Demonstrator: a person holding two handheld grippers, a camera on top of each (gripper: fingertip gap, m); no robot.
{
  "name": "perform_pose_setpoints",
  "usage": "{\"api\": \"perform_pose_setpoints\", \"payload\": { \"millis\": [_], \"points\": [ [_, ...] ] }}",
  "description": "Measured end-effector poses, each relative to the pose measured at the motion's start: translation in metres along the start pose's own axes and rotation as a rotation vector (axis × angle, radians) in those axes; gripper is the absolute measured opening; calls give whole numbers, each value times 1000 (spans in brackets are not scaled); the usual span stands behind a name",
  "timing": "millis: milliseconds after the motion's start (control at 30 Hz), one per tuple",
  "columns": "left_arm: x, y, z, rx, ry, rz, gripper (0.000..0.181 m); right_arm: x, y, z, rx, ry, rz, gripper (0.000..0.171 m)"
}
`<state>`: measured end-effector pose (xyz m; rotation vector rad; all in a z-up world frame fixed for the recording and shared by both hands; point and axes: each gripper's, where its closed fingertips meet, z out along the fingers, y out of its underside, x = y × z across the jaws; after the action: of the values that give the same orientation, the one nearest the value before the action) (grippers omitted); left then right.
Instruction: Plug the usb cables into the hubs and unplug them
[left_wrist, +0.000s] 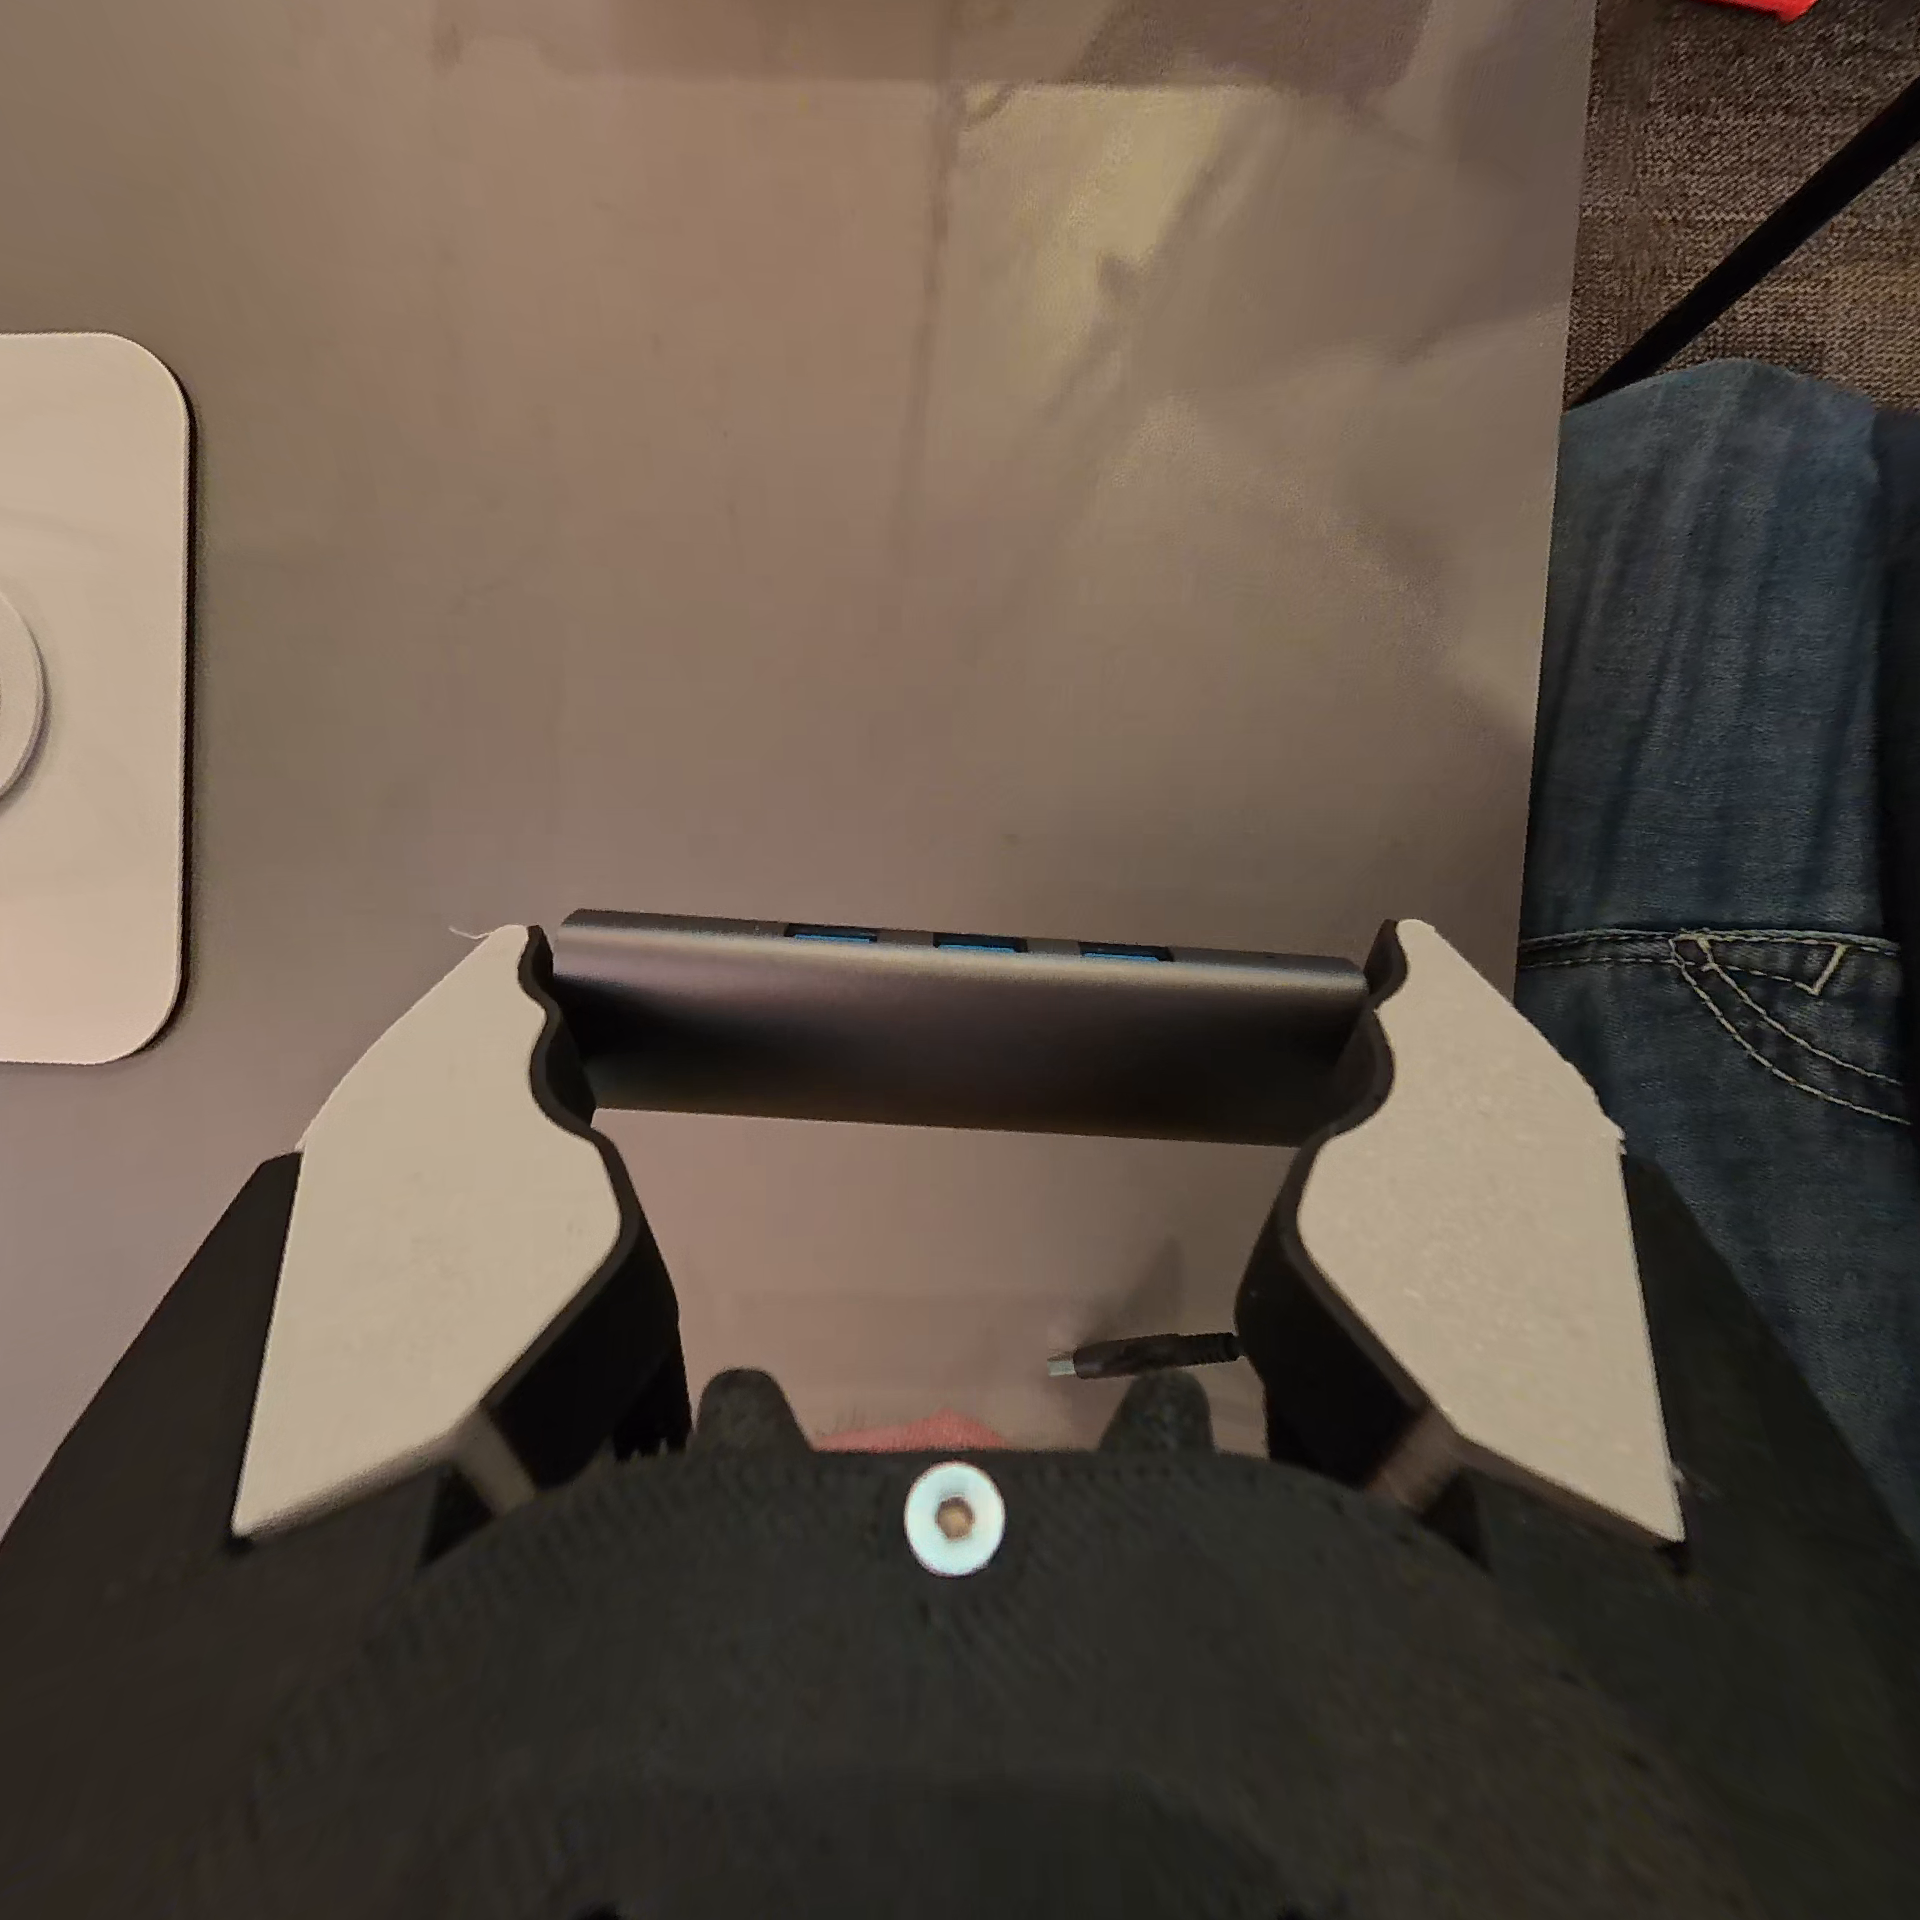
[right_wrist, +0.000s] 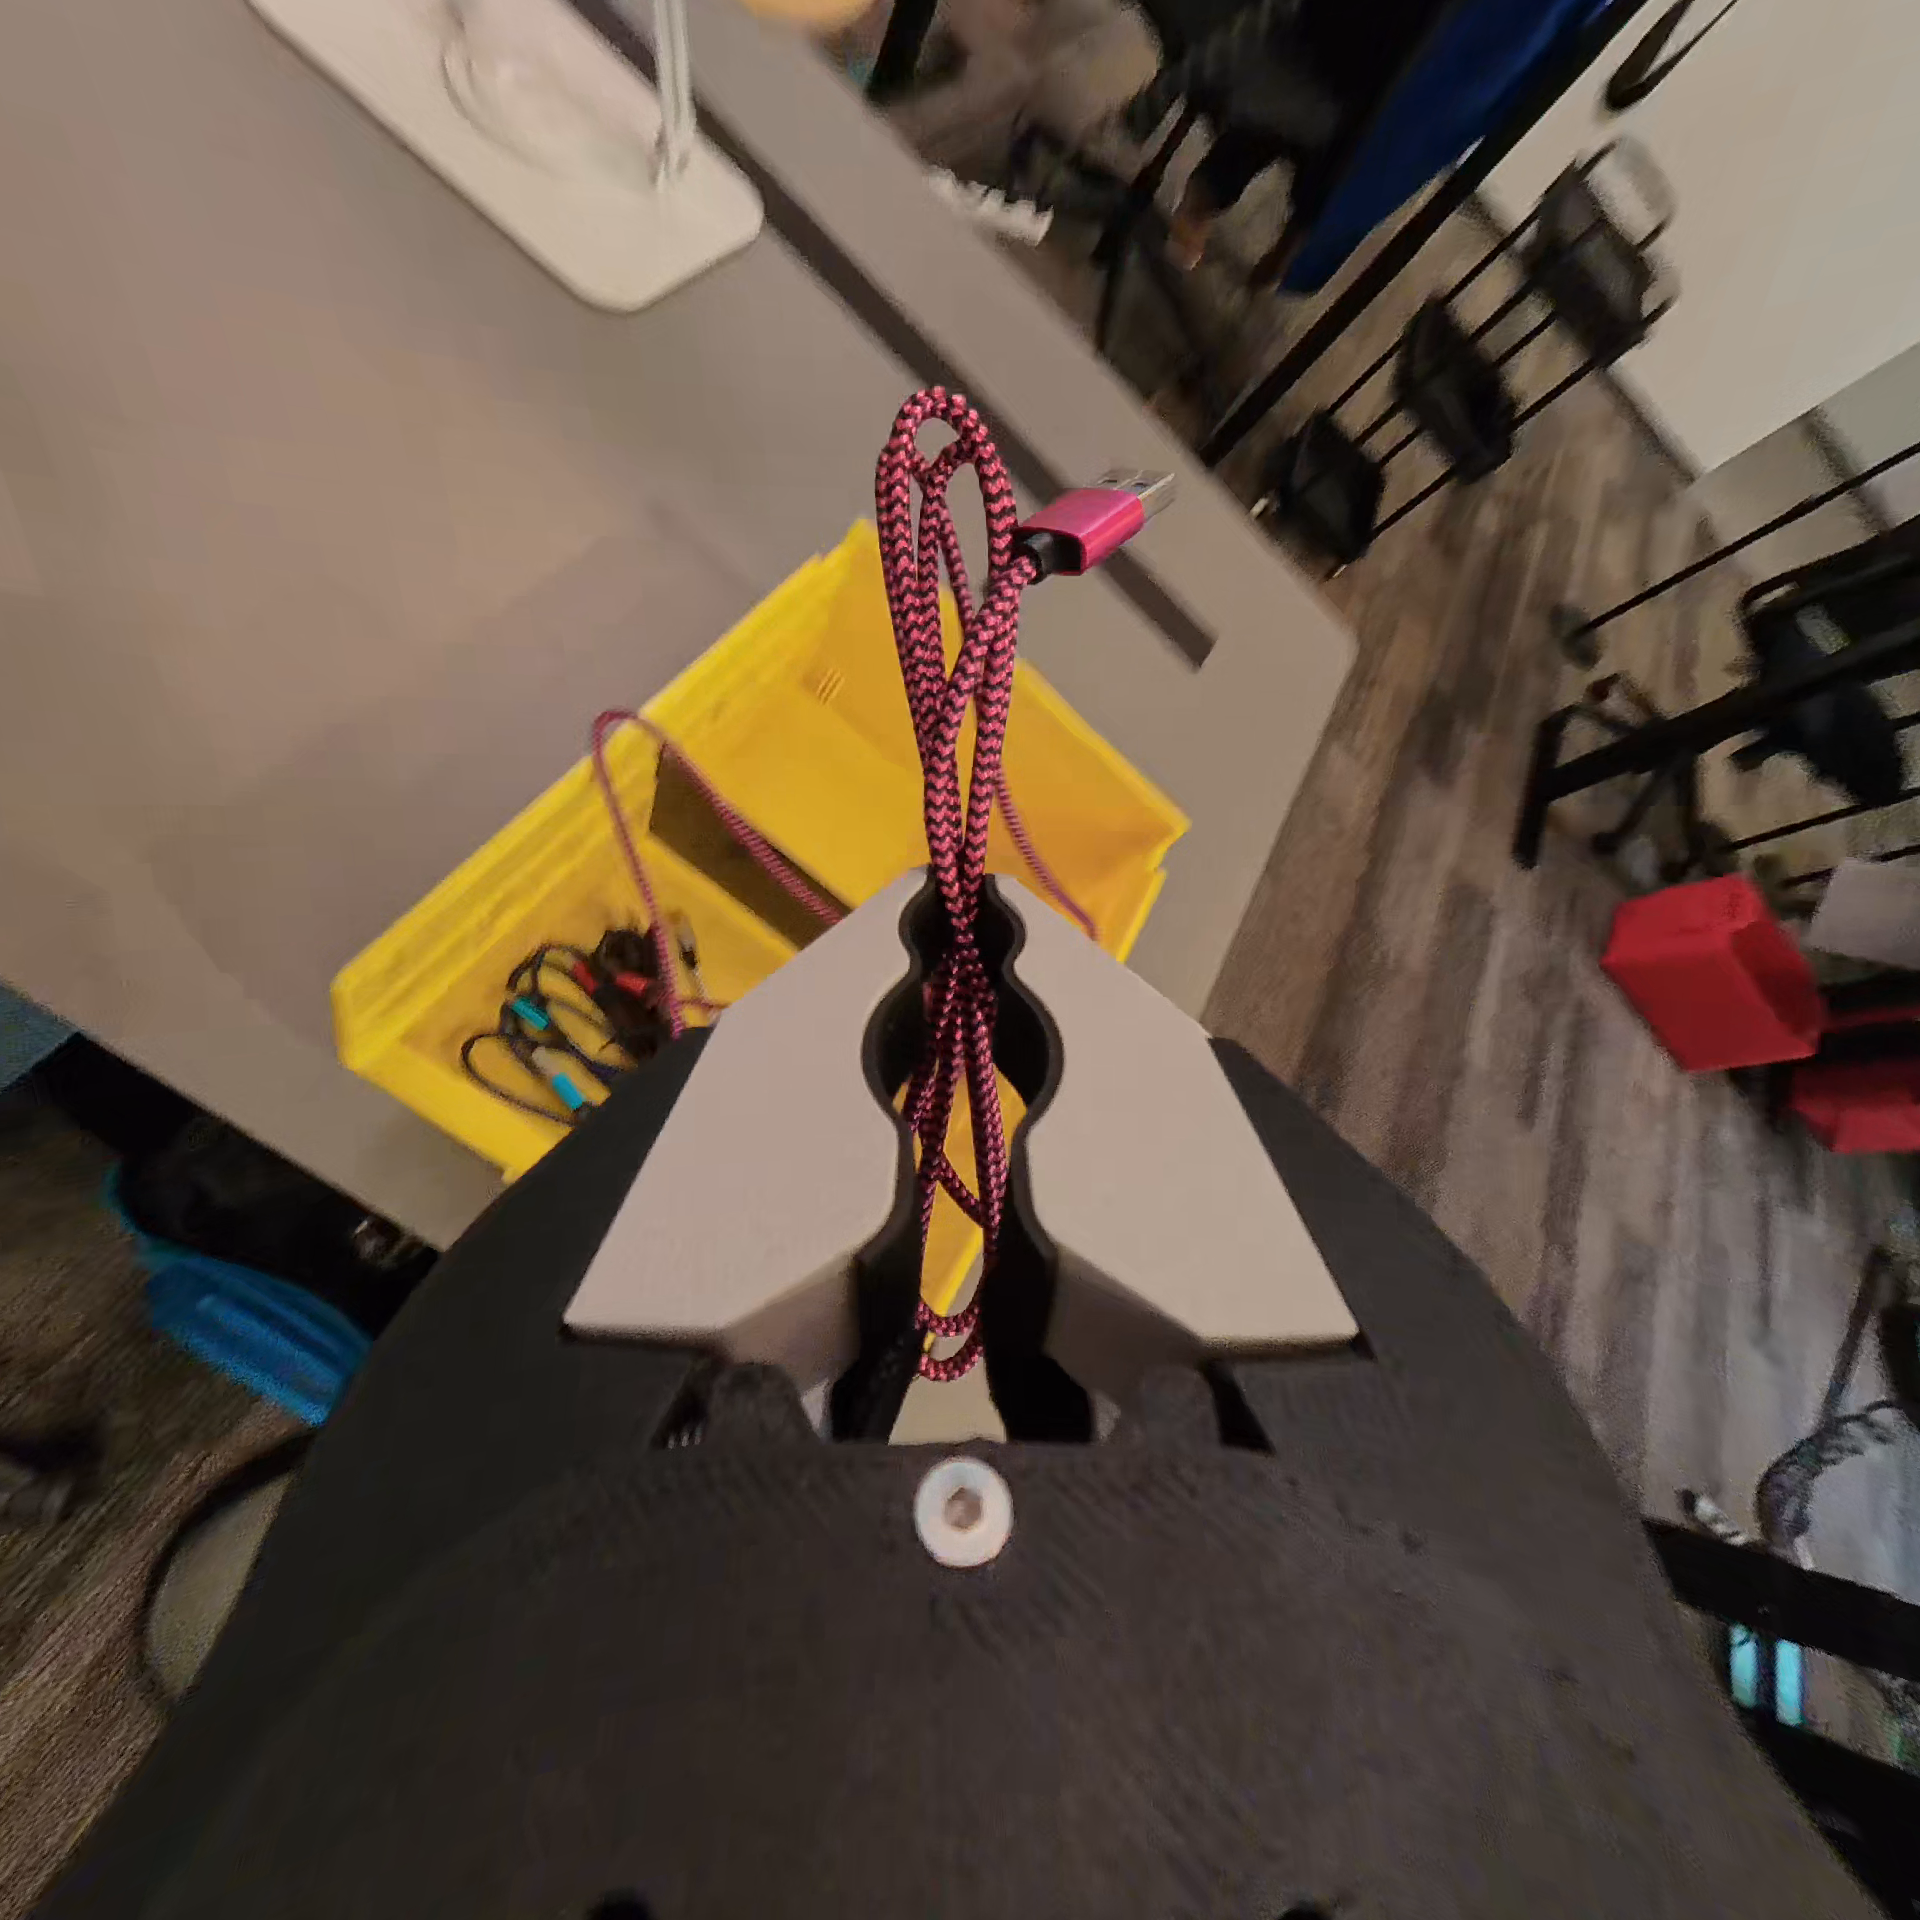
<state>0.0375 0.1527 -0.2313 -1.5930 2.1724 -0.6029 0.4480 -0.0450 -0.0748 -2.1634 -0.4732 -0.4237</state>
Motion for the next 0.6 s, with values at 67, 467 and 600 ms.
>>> {"api": "perform_pose_setpoints", "payload": {
  "millis": [67, 467, 600],
  "points": [
    [0, -1, -1, -2, -3, 3, 137, -20, 29, 20, -63, -81, -7, 3],
    [1, -6, 5, -6, 9, 9, 137, -126, 155, 109, -442, -517, -29, 4],
    [1, -9, 4, 1, 1, 14, 137, -127, 139, 100, -473, -582, 26, 51]
  ]
}}
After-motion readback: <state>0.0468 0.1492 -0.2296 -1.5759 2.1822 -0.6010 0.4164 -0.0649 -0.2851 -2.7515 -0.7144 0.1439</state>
